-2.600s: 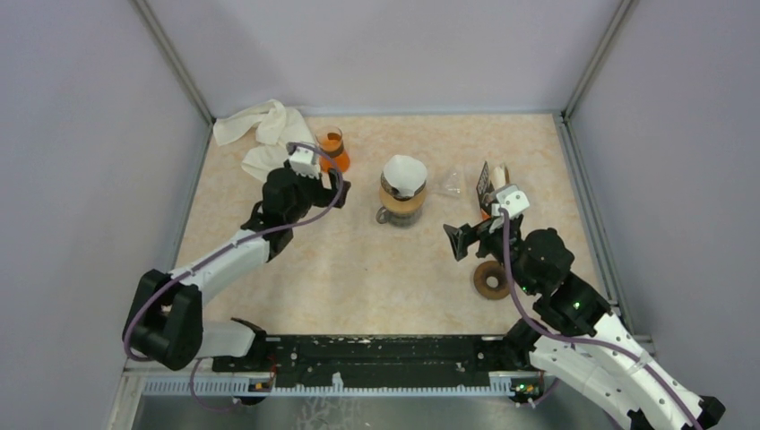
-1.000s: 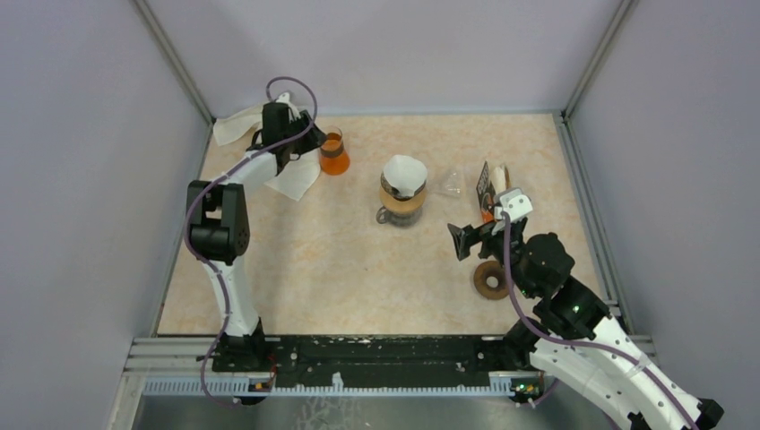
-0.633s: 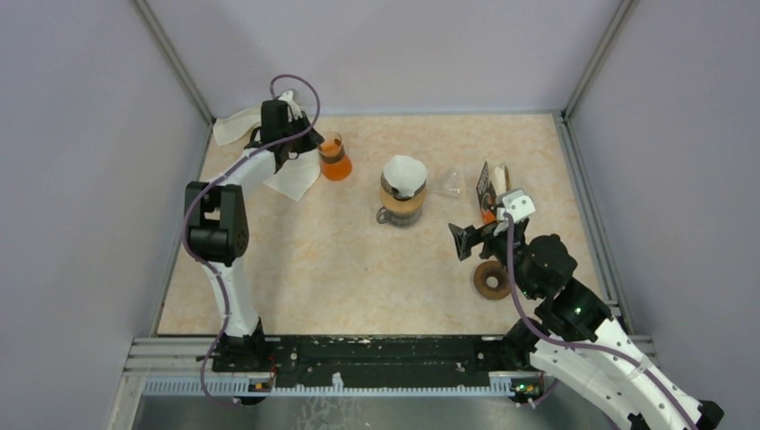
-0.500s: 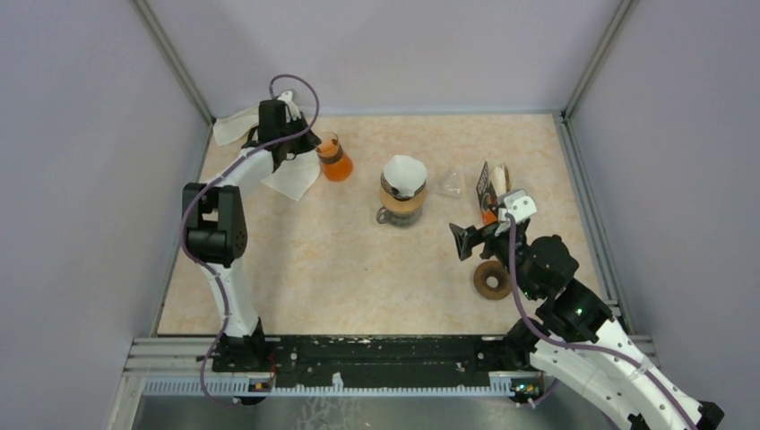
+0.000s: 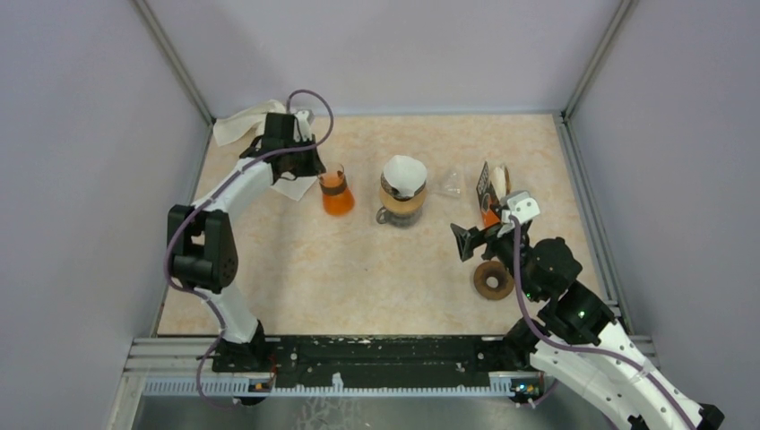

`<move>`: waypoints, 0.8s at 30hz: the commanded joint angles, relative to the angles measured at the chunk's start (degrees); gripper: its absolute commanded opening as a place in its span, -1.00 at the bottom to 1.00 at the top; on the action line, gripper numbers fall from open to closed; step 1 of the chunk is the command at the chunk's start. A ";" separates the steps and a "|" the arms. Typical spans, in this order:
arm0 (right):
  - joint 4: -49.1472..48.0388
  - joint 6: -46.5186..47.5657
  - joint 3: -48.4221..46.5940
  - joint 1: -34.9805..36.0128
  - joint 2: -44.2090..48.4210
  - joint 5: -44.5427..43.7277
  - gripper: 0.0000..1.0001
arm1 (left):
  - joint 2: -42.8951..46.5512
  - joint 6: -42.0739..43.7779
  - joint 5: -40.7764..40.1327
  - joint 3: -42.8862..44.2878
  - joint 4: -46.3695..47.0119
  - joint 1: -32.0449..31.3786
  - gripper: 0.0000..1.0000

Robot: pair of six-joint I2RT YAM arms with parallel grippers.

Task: Place the coffee filter in the dripper
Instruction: Pick up the coffee server from the center of the board, then place the coffee server at the center of the board.

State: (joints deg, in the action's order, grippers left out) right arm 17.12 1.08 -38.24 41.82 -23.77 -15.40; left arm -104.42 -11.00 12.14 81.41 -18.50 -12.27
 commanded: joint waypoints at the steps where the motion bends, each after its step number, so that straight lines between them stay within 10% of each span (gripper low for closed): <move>1: -2.74 -0.06 -0.23 -0.15 0.92 0.29 0.92 | 9.18 0.89 0.60 -6.66 -2.74 -2.66 -1.00; 24: 0.92 -6.25 -4.16 -0.17 -5.79 1.74 0.93 | 31.56 -4.84 -8.08 -28.68 -2.66 -29.24 -1.00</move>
State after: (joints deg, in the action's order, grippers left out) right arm 18.00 -2.37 -38.46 41.82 -27.66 -14.00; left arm -74.98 -15.00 6.31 53.10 -22.72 -38.17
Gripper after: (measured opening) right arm 0.960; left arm 0.079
